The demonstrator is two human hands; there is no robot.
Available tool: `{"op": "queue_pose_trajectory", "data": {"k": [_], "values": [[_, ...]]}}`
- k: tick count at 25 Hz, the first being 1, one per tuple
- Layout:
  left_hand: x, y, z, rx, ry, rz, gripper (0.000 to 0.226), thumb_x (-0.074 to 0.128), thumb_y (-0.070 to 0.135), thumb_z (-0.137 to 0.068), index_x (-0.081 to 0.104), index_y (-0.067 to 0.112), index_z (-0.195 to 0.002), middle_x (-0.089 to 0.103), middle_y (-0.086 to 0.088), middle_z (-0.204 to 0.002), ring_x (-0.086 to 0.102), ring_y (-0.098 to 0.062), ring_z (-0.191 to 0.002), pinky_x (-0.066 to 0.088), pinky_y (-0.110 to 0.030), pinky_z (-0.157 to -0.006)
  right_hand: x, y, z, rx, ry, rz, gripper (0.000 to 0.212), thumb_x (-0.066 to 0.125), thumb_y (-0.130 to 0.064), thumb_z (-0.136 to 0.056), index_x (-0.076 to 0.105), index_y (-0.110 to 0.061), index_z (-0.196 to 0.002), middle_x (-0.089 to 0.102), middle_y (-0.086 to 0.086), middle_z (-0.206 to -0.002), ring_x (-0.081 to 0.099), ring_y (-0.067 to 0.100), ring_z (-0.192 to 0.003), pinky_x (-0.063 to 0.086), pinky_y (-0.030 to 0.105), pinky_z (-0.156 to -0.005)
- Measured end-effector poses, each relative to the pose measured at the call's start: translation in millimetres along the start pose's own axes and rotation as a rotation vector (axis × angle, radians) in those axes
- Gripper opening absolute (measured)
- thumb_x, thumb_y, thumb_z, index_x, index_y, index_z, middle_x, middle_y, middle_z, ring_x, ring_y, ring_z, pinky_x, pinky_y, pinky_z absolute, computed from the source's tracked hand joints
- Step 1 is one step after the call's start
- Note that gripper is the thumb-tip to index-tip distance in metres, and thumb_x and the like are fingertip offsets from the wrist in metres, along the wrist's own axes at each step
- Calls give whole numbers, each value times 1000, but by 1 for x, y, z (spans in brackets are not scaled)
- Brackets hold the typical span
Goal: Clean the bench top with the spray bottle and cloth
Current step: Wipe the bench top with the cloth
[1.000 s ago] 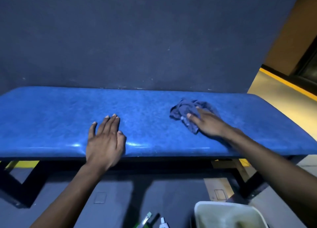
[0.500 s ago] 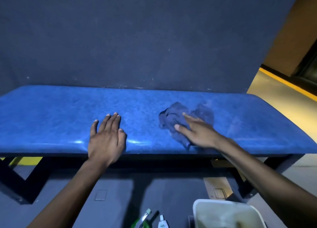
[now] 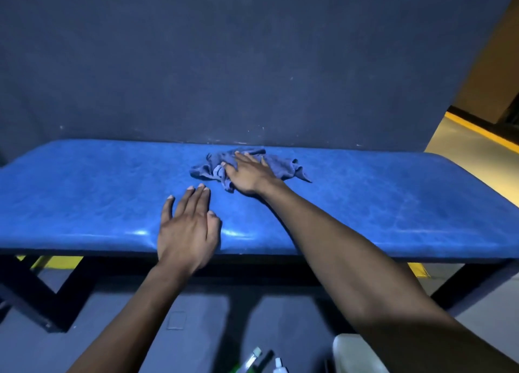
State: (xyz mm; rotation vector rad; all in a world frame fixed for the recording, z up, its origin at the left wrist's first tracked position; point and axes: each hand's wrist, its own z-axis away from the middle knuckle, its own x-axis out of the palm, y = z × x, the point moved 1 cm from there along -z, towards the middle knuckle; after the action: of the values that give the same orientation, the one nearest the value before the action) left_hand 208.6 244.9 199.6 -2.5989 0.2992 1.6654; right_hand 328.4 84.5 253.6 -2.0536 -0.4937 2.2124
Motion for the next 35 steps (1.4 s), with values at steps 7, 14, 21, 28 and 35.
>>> {"op": "queue_pose_trajectory", "data": {"k": [7,14,21,28,35], "values": [[0,-2,0,6,-2,0,66,21,35,-94,47,10,-148,45,-3,-157,37,-18,-148,21,-49,-122,4,18,50,-59,18,-39,71,18,-59,-91,40,-27,-152,35,-6,-163,24,19,-154,19,52,-123],[0,0,2,1,-13,5,67,19,36,-93,45,12,-149,42,-2,-159,36,-18,-149,19,-48,-122,-5,104,192,-64,105,-44,78,18,-67,-90,27,-30,-158,27,-9,-167,17,8,-155,19,45,-126],[0,1,1,-6,5,17,67,18,35,-93,46,9,-149,44,-4,-158,37,-20,-149,17,-48,-122,-42,199,172,394,221,60,63,24,-50,-101,37,-18,-153,31,10,-165,25,27,-154,18,50,-124],[0,2,1,-4,5,8,64,21,35,-94,49,10,-147,45,-2,-157,38,-18,-148,20,-49,-122,-18,100,43,344,87,39,70,19,-57,-99,24,-24,-160,13,-2,-171,11,23,-158,-1,56,-126],[1,-1,0,10,6,0,65,21,36,-93,51,10,-145,49,-4,-154,41,-19,-146,23,-50,-121,7,23,119,-82,14,-37,61,32,-51,-104,24,-28,-160,16,-14,-169,9,8,-157,8,44,-127]]}}
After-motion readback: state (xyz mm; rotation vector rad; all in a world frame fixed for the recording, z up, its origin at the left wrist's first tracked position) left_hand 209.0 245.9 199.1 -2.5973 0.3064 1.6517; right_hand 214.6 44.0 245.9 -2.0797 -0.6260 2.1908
